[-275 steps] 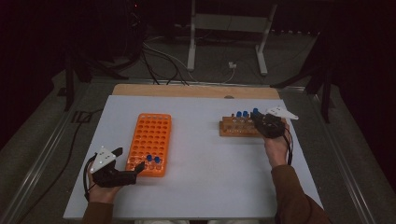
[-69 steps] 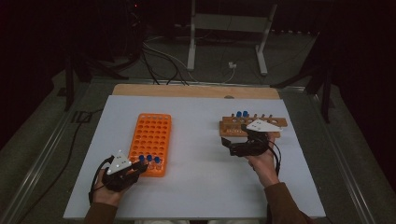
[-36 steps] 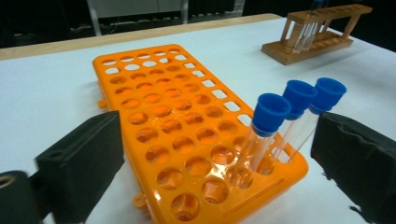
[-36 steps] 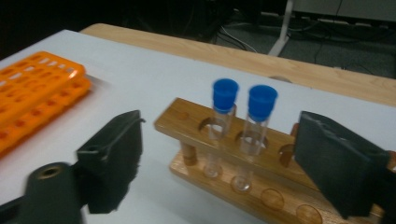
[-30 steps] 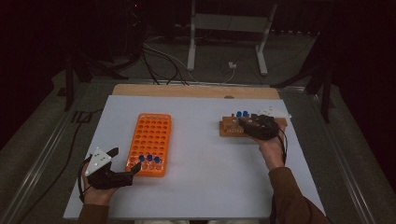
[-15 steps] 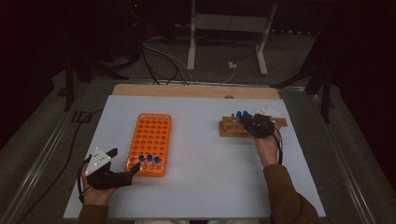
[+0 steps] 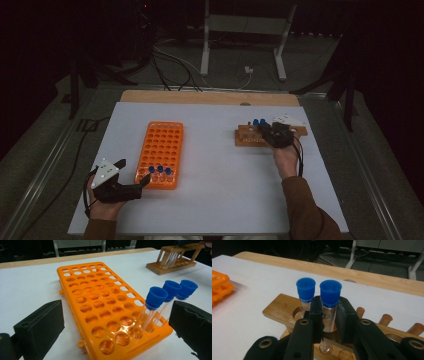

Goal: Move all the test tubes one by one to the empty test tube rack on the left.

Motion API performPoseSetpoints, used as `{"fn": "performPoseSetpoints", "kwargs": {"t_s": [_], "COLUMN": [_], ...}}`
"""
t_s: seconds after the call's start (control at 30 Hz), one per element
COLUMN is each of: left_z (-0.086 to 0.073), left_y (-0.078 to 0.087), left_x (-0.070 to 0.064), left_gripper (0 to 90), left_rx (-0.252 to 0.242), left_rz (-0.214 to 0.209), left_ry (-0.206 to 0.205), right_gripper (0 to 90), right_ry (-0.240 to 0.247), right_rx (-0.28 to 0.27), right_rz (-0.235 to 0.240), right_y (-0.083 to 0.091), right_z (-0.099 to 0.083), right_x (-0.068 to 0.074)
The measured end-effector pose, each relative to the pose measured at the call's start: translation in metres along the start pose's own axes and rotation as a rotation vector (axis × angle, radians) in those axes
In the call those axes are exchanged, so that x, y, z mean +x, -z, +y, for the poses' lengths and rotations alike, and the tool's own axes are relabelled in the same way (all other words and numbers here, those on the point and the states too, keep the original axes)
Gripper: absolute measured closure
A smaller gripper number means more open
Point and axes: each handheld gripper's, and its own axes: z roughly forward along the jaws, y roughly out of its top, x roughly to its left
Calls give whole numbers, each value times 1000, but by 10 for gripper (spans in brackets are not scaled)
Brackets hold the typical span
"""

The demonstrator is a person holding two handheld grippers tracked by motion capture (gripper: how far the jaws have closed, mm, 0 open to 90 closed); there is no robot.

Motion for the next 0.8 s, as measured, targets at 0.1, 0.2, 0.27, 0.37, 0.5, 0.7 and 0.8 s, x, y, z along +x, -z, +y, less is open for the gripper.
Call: {"fn": "performPoseSetpoints", "kwargs": {"t_s": [0.1,0.2,0.27,0.37,0.5,0.7,0.8], "left_z": [0,0,0,-1,-1,-1,-1], "left_y": [0,0,0,-1,-1,-1,-1], "left_x": [0,0,0,0,0,0,0], "left_gripper": [6,5,5,5,5,5,5], "left_rx": [1,1,2,4,5,7,6], "left_rz": [-2,-3,-2,-2,-2,-1,-1], "left_ry": [2,1,0,3,4,5,5], "right_gripper": [766,766,766,766,766,766,766], "right_ry": [5,6,8,10,21,36,45], "right_rx": [-11,-21,-29,-43,-62,-88,-105], "right_rz": [-2,-7,-12,-12,-11,-5,7], "right_y": [4,7,10,14,20,30,37], "right_z": [2,4,5,8,14,27,35], "right_x": [0,0,-1,-1,0,1,2]}}
